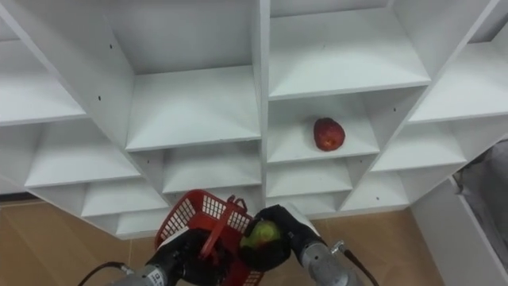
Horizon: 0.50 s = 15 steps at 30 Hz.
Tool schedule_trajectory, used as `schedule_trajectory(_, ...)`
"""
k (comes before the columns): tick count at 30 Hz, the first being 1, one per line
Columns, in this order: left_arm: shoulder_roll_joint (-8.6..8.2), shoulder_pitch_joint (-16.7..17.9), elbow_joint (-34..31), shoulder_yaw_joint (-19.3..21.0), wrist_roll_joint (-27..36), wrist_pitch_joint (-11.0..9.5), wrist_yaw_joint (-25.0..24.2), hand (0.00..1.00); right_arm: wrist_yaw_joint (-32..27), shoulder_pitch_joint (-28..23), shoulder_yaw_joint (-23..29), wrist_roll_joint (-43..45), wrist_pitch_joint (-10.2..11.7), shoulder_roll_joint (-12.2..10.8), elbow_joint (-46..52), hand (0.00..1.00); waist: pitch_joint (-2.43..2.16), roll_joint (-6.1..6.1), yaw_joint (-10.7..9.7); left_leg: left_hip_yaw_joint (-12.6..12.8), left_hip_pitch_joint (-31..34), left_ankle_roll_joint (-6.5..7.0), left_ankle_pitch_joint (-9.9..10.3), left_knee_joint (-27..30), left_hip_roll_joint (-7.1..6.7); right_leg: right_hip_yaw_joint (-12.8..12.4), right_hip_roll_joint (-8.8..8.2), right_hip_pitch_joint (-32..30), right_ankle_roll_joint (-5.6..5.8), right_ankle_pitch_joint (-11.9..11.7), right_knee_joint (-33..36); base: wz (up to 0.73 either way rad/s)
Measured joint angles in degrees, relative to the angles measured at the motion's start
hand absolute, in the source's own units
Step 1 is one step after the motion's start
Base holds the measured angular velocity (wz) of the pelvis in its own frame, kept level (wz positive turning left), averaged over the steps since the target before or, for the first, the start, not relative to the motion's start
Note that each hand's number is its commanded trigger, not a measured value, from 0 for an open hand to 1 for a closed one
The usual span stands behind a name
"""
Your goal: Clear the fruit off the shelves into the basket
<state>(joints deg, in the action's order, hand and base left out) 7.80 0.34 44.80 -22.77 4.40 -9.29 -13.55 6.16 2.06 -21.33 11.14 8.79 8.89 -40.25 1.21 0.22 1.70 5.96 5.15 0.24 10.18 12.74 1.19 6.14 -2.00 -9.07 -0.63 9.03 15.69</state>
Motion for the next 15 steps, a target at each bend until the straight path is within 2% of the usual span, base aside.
schedule_trajectory(15, 0.24, -0.9, 0.0, -0.5, 0.0, 0.0, -0.7, 1.0, -0.7, 0.3, -0.1, 0.0, 0.0, 0.0, -0.4, 1.0, 0.19, 0.29, 0.0, 0.0, 0.1, 0.0, 0.0, 0.0, 0.0, 0.0, 0.03, 0.0, 0.0, 0.0, -0.1, 0.0)
